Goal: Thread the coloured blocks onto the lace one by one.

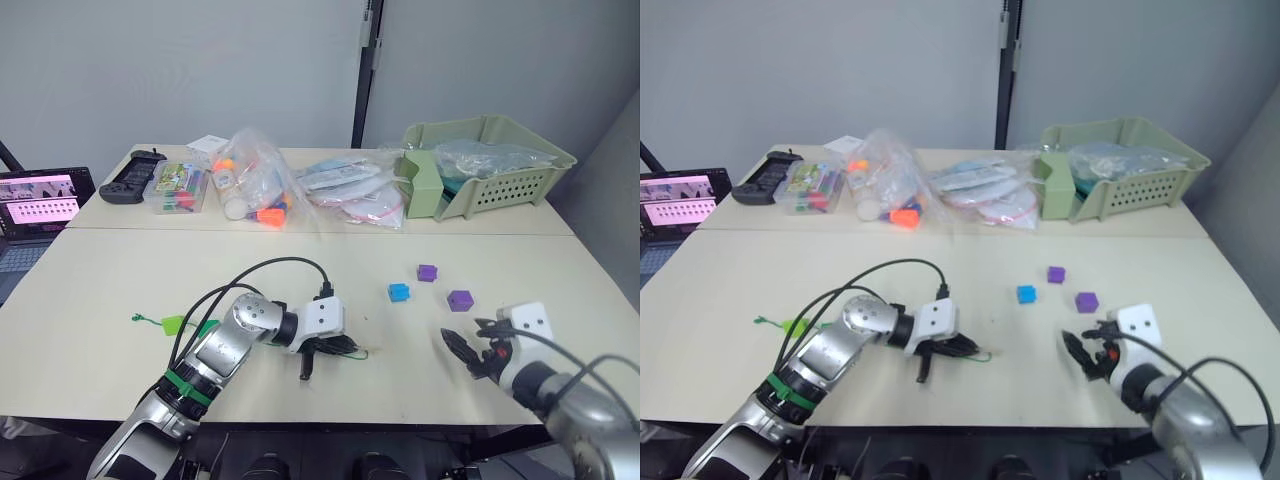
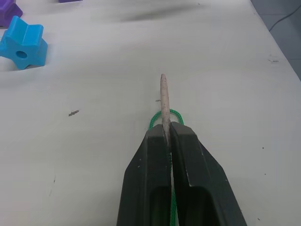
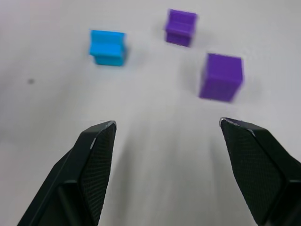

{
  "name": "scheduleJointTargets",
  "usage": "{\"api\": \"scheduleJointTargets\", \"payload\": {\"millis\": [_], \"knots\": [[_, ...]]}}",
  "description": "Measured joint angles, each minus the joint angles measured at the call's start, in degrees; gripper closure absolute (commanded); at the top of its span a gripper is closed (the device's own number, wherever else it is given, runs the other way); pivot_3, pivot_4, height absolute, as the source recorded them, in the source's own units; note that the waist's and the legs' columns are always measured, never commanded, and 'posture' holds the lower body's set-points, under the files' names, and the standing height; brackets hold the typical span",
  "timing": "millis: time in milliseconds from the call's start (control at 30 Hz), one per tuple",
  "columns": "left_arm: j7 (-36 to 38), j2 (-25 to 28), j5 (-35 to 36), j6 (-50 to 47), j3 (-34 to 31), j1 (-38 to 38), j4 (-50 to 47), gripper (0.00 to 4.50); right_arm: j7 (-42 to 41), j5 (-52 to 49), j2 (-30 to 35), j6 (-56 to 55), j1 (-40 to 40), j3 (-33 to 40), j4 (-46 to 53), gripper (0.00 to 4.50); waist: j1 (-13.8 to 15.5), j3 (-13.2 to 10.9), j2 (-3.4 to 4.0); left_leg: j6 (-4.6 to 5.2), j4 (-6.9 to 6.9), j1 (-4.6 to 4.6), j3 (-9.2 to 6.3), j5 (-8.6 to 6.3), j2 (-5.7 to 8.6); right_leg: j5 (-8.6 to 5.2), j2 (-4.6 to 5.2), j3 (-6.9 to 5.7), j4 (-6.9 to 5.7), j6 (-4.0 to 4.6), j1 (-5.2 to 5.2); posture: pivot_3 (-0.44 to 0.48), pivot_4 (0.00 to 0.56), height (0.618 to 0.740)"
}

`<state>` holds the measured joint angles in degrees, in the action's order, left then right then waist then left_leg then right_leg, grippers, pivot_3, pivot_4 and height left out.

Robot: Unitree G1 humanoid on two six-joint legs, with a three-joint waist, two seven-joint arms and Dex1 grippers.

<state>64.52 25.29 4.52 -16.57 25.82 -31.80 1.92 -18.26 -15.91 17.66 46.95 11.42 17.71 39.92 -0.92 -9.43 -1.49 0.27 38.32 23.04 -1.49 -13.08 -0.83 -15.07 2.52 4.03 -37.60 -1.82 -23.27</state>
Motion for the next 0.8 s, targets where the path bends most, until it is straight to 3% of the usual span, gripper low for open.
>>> {"api": "scheduleJointTargets", "payload": {"millis": [167,267,533,800], "knots": [[-0.38,-0.35,0.04,-0.04,-0.05,0.07,0.00,4.50,6.85,5.63,-3.07,-7.49,-3.32,-3.19,-5.61,0.79,-0.12,0.01,0.02,0.00,0.00,-0.09,0.08,0.00,0.01,0.00,0.00,0.05,0.00,0.00,0.03,0.000,0.150,0.740],[-0.43,-0.31,0.07,-0.06,-0.08,0.24,0.00,4.50,9.22,7.92,-3.03,-11.91,-10.23,-3.97,-15.59,0.79,-0.19,0.01,0.02,0.00,-0.01,-0.11,0.10,0.00,0.02,0.00,-0.01,0.06,0.00,0.00,0.04,0.000,0.150,0.740],[-1.01,-0.11,0.07,-0.70,-0.14,0.44,-0.35,4.50,9.78,8.84,-2.32,-18.38,-20.97,-4.88,-32.61,0.79,-0.06,0.01,0.02,0.00,-0.07,-0.06,0.08,0.00,0.03,0.01,0.01,0.04,0.06,0.01,0.02,0.000,0.150,0.740],[-1.51,0.11,0.07,-1.09,-0.14,0.69,-1.15,4.50,10.44,7.72,-2.38,-21.58,-22.41,-3.02,-37.09,3.29,-0.14,0.01,0.04,0.00,-0.10,-0.06,0.06,0.00,0.02,0.01,0.00,0.05,0.04,0.01,0.02,0.000,0.150,0.740]]}}
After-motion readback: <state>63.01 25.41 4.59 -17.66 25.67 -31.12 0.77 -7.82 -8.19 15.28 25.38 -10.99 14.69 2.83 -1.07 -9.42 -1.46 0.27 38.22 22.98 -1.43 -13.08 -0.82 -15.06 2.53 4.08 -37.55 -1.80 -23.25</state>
